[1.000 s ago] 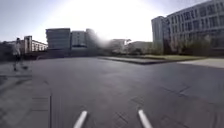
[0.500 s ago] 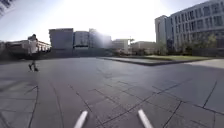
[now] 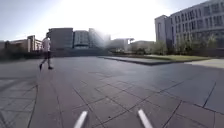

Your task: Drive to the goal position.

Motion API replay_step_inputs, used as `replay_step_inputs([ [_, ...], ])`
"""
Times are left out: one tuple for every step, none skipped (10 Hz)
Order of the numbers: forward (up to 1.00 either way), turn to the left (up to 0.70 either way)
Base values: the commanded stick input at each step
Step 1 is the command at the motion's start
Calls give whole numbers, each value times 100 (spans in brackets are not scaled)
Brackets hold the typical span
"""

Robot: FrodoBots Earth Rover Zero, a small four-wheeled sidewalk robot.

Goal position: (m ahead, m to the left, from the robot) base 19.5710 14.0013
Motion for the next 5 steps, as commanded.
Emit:
replay_step_inputs([
  [100, 27],
  [100, 27],
  [100, 27],
  [100, 27],
  [100, 27],
])
